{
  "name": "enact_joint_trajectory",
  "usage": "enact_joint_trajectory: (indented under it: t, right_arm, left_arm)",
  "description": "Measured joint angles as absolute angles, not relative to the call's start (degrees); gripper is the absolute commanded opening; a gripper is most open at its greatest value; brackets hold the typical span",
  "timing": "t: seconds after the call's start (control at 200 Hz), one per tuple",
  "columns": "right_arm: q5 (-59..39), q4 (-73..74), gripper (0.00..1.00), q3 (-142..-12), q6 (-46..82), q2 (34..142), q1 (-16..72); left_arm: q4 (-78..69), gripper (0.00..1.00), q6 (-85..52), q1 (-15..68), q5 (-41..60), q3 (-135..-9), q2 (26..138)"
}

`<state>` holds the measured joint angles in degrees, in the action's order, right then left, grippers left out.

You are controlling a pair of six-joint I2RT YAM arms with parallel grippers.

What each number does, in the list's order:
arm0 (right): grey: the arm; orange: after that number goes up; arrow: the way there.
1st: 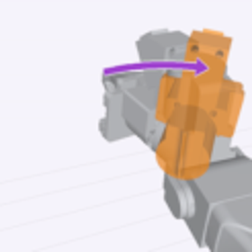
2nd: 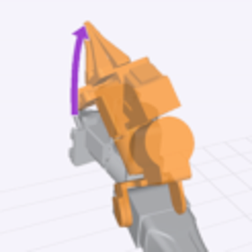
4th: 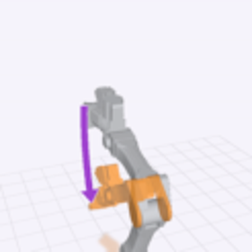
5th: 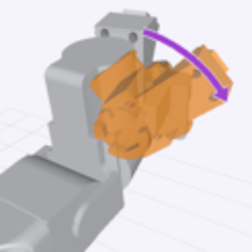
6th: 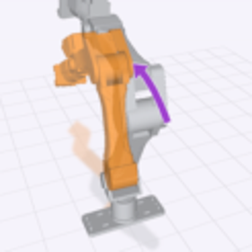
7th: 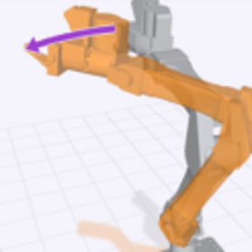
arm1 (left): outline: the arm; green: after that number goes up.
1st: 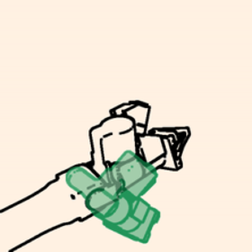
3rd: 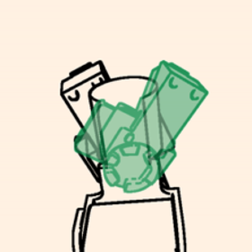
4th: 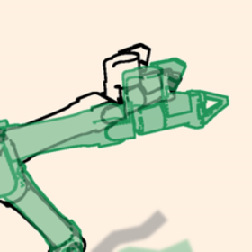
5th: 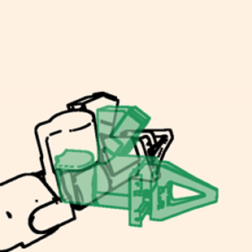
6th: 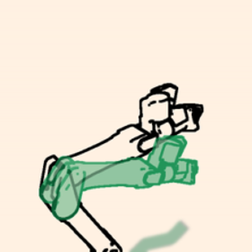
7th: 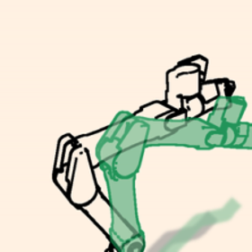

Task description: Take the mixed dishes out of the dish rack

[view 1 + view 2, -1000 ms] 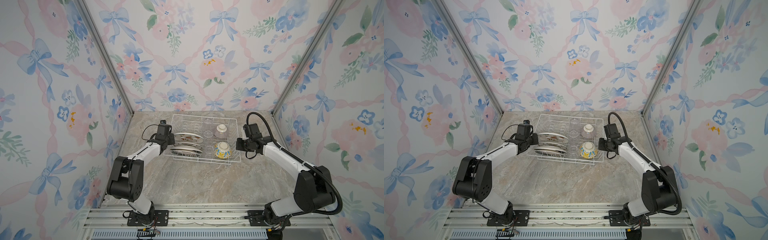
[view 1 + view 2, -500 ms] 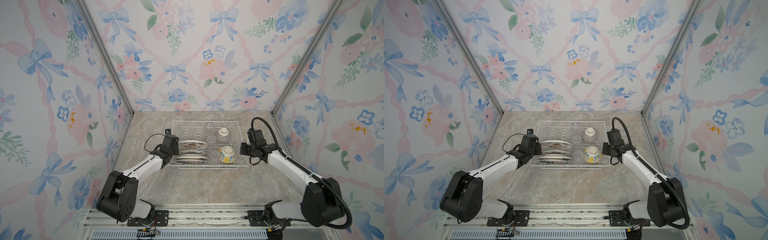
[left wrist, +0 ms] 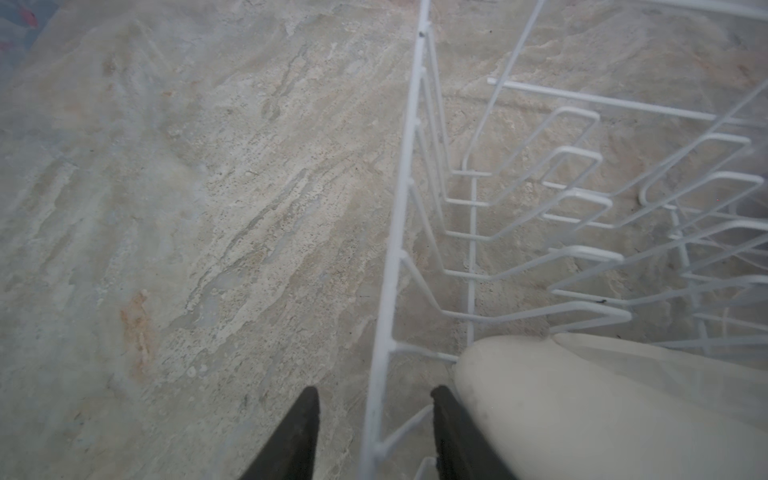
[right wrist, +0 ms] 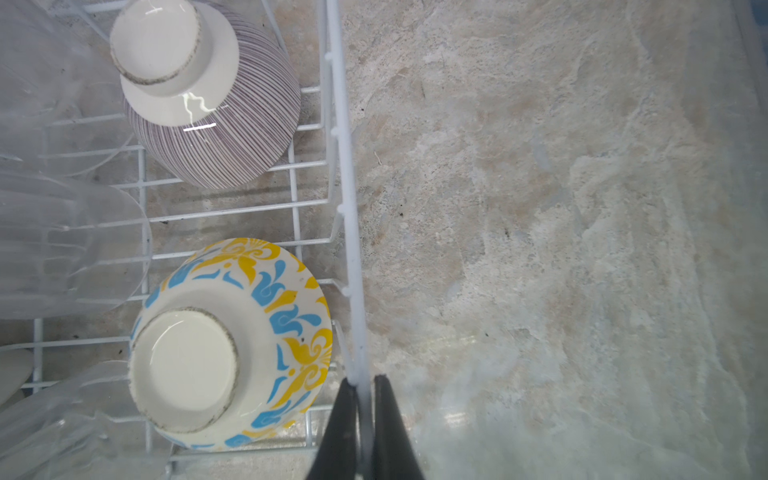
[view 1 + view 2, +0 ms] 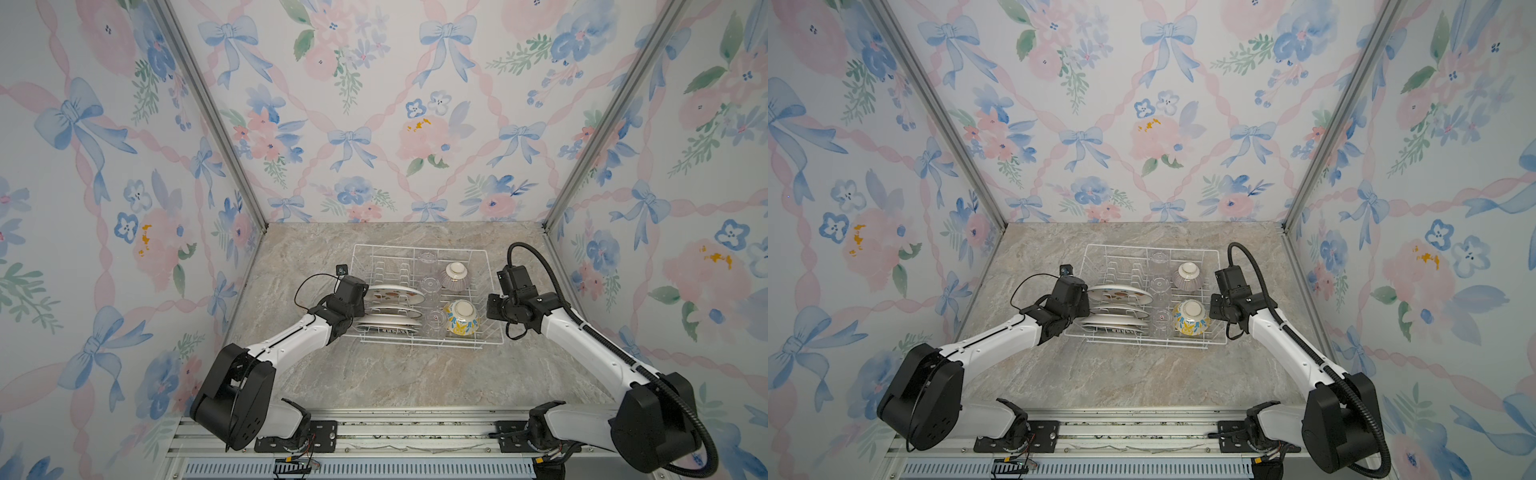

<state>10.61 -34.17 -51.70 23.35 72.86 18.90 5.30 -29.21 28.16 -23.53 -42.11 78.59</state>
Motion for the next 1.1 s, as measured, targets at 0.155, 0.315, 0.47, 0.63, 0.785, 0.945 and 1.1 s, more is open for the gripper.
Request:
enact_joint_trajectory:
  t: [0.155,0.315,0.47,0.63,0.785,0.945,1.1]
  right_arm:
    - [11.42,-38.0,0.19,-53.25,22.7,73.34,20.49]
    - [11.22,-41.74,0.32,-55.24,20.62,73.38,22.94]
    - [10.52,-43.99,0.35,-57.91,19.0,73.36,24.1]
    - [5.98,-42.28,0.37,-62.67,18.0,73.21,26.94]
    - [3.03,-39.62,0.36,-66.24,17.28,73.95,29.61]
    - [0.27,-35.31,0.37,-69.12,16.1,78.0,33.19]
    - [-2.33,-31.92,0.37,-70.46,14.76,82.21,35.86]
  left_arm:
    - [6.5,0.98,-29.1,28.32,-24.53,-41.39,76.03]
    - [7.88,0.98,-29.19,28.53,-24.77,-41.32,73.52]
    - [8.93,0.98,-29.19,28.51,-25.3,-40.97,71.57]
    - [9.47,0.98,-29.21,28.18,-25.8,-40.32,70.37]
    - [10.52,0.98,-29.21,27.55,-25.82,-39.86,68.6]
    - [11.81,0.98,-29.21,26.68,-26.0,-39.75,65.58]
    - [12.14,0.98,-29.26,26.2,-25.85,-39.48,61.04]
